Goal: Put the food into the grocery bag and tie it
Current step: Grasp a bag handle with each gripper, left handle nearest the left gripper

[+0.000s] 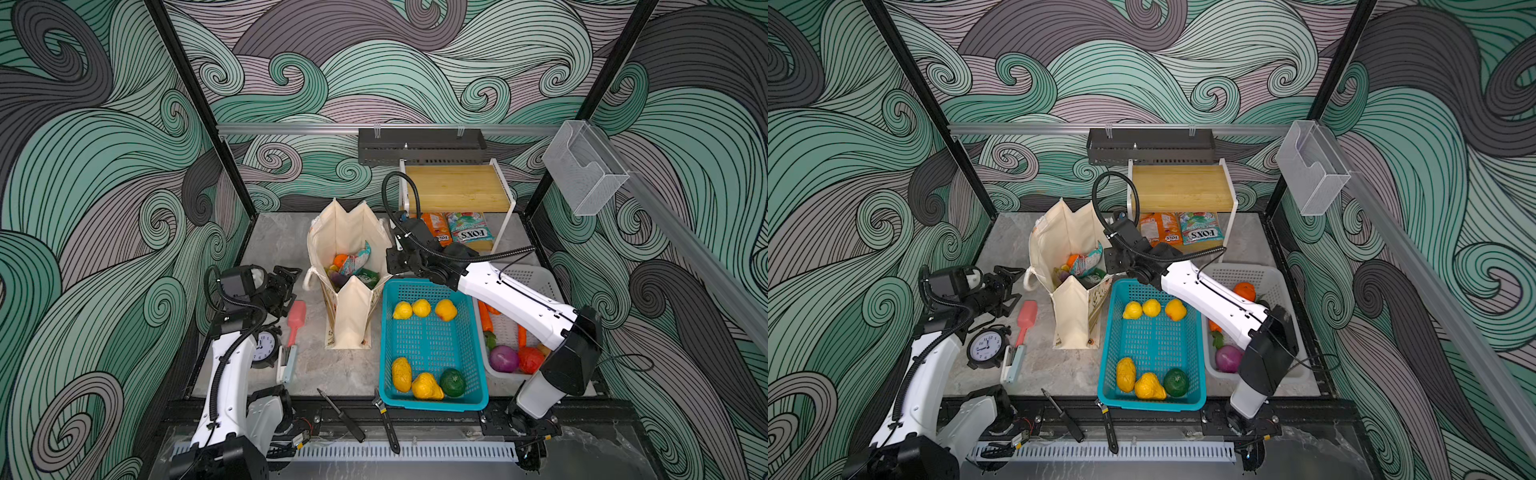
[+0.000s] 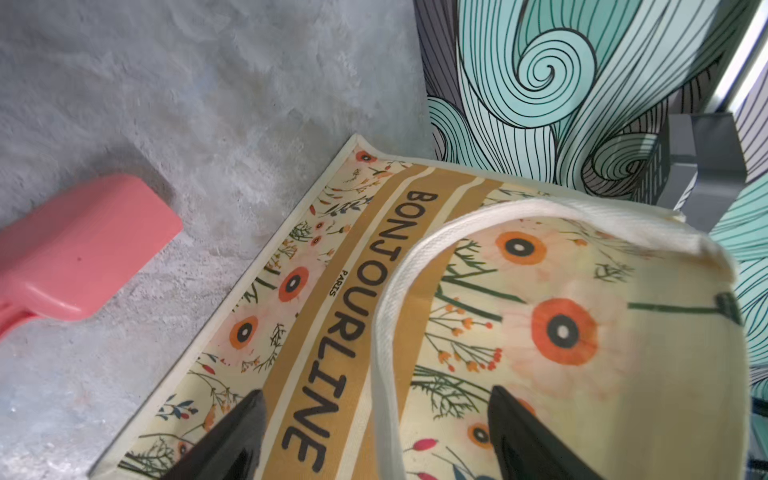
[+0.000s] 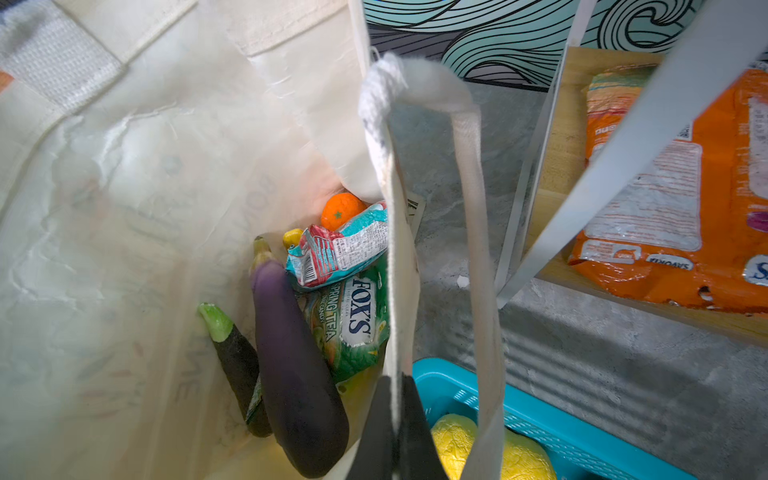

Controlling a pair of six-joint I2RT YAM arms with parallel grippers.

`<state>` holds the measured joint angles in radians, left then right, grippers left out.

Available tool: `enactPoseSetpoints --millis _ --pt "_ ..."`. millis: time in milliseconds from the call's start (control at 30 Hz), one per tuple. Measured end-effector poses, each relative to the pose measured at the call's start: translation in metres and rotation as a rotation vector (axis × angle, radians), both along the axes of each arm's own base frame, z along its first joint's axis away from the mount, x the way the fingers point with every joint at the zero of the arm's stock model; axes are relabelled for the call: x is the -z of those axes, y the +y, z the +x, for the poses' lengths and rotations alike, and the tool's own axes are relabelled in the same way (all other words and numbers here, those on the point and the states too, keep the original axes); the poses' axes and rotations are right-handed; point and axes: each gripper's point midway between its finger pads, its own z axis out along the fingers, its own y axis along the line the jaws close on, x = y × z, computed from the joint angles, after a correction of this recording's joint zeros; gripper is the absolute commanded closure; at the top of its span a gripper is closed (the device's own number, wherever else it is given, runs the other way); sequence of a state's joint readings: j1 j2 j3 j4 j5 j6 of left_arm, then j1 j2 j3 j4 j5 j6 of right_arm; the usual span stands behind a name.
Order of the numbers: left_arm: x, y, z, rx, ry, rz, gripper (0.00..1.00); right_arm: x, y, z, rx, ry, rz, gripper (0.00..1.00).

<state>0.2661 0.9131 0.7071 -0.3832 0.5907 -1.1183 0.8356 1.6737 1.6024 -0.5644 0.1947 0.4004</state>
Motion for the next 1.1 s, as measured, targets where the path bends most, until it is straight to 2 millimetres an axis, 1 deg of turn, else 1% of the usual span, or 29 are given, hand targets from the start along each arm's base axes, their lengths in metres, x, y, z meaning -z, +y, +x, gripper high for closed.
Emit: enactPoseSetpoints --millis 100,167,200,267,333,400,433,500,567,633,733,767,833,900,933,967,1000,1033,1067,1100 --pt "-0.006 -0.008 0.010 0.009 -0.019 -0.088 0.15 -0.001 0.003 0.000 -0.010 0.000 0.012 1.00" --pt "-0.006 -0.017 0.019 0.026 -0.014 -0.154 0.23 -0.001 0.003 -0.001 -0.010 0.000 0.012 1.00" --pt "-0.003 -0.024 0.023 0.045 -0.015 -0.183 0.26 -0.001 0.003 0.000 -0.010 0.000 0.013 1.00" --pt "0.009 -0.042 0.025 0.082 0.015 -0.239 0.31 -0.001 0.003 0.000 -0.010 -0.002 0.015 1.00" --pt "0.023 -0.057 0.023 0.109 0.060 -0.278 0.44 -0.001 0.004 0.001 -0.010 -0.004 0.018 1.00" --pt "0.028 -0.067 0.022 0.124 0.083 -0.306 0.60 0.000 0.004 0.001 -0.010 -0.005 0.019 1.00" --pt "0.028 -0.067 0.023 0.124 0.080 -0.310 0.68 0.000 0.004 0.001 -0.010 -0.005 0.020 1.00" --pt "0.024 -0.065 0.025 0.118 0.063 -0.307 0.88 0.000 0.004 0.001 -0.010 -0.005 0.021 1.00" --pt "0.020 -0.058 0.026 0.096 0.043 -0.294 0.99 0.000 0.005 0.001 -0.010 -0.005 0.022 1.00" --pt "0.015 -0.046 0.025 0.061 0.023 -0.274 1.00 0.000 0.005 0.001 -0.010 -0.004 0.022 1.00" --pt "0.002 -0.020 0.023 -0.011 -0.025 -0.211 1.00 0.000 0.005 0.001 -0.008 -0.003 0.023 0.99" --pt "-0.004 -0.011 0.021 -0.033 -0.043 -0.181 1.00 0.000 0.005 0.001 -0.007 -0.003 0.024 0.96" --pt "-0.020 0.004 0.020 -0.063 -0.082 -0.117 1.00 0.000 0.005 0.000 -0.004 0.002 0.030 0.82" --pt "-0.042 0.020 0.019 -0.085 -0.129 -0.039 1.00 0.000 0.006 -0.001 -0.007 0.010 0.041 0.59" --pt "-0.052 0.025 0.019 -0.088 -0.148 -0.011 1.00 -0.001 0.007 -0.002 -0.011 0.016 0.045 0.51" --pt "-0.061 0.029 0.019 -0.091 -0.168 0.020 1.00 -0.001 0.008 -0.002 -0.014 0.019 0.050 0.40" --pt "-0.069 0.033 0.018 -0.092 -0.185 0.048 1.00 -0.002 0.009 -0.003 -0.017 0.019 0.055 0.26" --pt "-0.076 0.036 0.018 -0.092 -0.200 0.070 1.00 -0.004 0.009 -0.003 -0.014 0.018 0.061 0.06" --pt "-0.081 0.038 0.016 -0.090 -0.210 0.090 1.00 -0.007 0.008 -0.003 -0.011 0.013 0.066 0.01" --pt "-0.084 0.039 0.015 -0.086 -0.215 0.105 1.00 -0.010 0.007 -0.004 -0.005 0.008 0.072 0.01"
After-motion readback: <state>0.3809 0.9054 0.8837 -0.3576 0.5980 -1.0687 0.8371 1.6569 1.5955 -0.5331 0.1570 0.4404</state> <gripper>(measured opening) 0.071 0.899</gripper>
